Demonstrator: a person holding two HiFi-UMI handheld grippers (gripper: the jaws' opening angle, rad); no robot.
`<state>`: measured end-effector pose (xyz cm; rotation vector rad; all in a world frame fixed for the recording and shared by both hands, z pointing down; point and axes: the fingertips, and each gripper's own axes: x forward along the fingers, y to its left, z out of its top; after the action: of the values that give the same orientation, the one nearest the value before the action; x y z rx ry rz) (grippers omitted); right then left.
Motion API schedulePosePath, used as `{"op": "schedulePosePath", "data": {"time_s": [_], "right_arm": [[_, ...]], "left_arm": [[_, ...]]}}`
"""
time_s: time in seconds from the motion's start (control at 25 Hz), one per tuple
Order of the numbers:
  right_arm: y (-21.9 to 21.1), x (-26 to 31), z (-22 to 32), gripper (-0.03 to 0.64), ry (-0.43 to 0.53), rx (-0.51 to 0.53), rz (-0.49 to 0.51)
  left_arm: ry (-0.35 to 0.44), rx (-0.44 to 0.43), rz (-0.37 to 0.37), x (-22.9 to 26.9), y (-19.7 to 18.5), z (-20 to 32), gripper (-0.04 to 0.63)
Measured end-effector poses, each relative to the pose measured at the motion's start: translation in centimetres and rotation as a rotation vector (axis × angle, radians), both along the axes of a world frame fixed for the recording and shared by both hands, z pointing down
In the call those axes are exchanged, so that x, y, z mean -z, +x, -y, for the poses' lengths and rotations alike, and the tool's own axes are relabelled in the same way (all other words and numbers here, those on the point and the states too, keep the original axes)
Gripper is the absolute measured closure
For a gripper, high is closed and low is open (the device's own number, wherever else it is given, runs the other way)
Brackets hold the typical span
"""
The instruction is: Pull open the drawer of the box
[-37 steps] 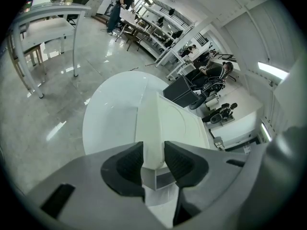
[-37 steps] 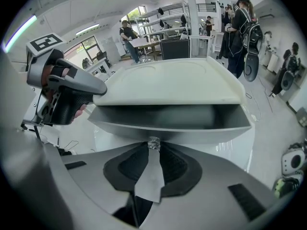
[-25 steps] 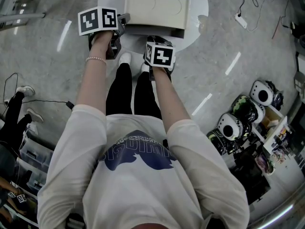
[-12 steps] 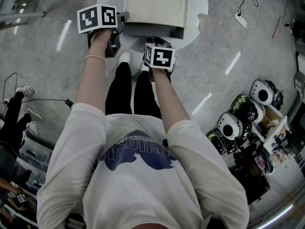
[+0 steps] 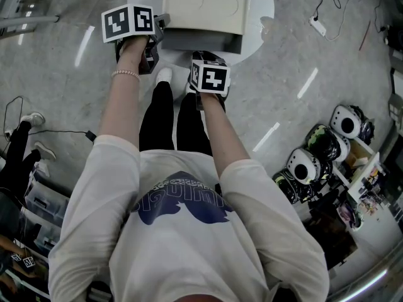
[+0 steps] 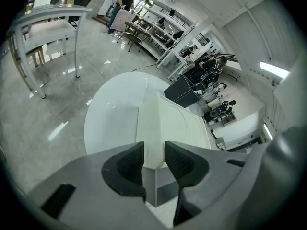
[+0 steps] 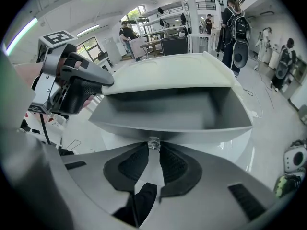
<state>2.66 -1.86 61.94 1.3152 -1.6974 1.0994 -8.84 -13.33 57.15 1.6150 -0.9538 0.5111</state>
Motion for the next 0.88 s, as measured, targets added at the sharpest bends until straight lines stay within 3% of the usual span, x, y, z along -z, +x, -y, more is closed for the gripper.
{"op": "schedulePosePath", "data": {"time_s": [0.88], "right_arm": [[-0.2, 0.1, -1.3, 0.549, -0.007, 0.0, 0.011]], "left_arm": [[-0.001, 0.007, -0.006, 0.1, 0.0, 0.0, 0.468]]}}
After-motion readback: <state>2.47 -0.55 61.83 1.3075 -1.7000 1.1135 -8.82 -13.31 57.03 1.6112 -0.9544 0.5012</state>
